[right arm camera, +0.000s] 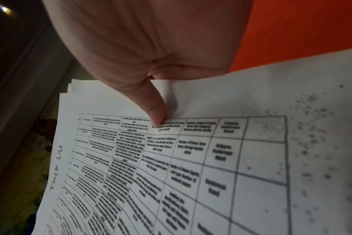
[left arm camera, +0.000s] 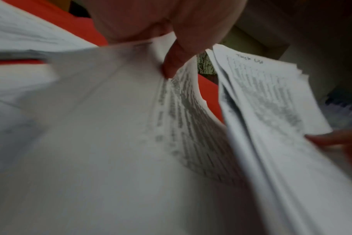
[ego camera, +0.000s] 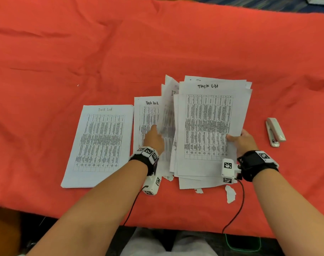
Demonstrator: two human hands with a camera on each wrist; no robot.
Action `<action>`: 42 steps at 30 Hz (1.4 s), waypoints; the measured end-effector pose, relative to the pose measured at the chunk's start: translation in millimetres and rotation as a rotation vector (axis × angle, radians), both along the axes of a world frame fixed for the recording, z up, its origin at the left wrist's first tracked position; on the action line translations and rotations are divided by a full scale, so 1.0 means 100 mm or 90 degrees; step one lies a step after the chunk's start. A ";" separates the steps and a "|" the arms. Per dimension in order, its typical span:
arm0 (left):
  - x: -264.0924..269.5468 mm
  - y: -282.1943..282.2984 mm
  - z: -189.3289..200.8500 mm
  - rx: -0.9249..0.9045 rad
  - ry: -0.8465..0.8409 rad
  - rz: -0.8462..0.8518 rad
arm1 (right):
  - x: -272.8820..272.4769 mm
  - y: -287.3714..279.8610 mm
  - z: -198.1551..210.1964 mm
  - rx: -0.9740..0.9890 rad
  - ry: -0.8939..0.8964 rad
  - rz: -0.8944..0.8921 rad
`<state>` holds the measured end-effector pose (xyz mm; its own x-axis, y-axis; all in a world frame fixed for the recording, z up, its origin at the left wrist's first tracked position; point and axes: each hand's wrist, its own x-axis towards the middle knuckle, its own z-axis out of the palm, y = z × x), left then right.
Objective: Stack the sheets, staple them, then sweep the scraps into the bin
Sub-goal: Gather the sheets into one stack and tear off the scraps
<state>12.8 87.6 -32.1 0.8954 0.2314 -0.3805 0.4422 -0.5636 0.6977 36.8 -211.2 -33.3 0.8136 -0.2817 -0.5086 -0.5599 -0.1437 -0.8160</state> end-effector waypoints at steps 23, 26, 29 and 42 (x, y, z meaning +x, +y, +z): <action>-0.04 -0.02 0.00 0.059 0.001 -0.088 | 0.06 0.29 0.29 0.000 -0.047 0.061; -0.06 0.11 -0.11 0.222 0.095 0.021 | 0.05 0.22 0.27 0.024 -0.070 0.018; -0.09 0.12 -0.21 0.252 0.159 0.019 | 0.06 0.14 0.29 0.055 -0.062 0.001; 0.05 0.06 -0.20 0.238 0.143 0.078 | 0.08 0.03 0.27 0.102 -0.059 -0.050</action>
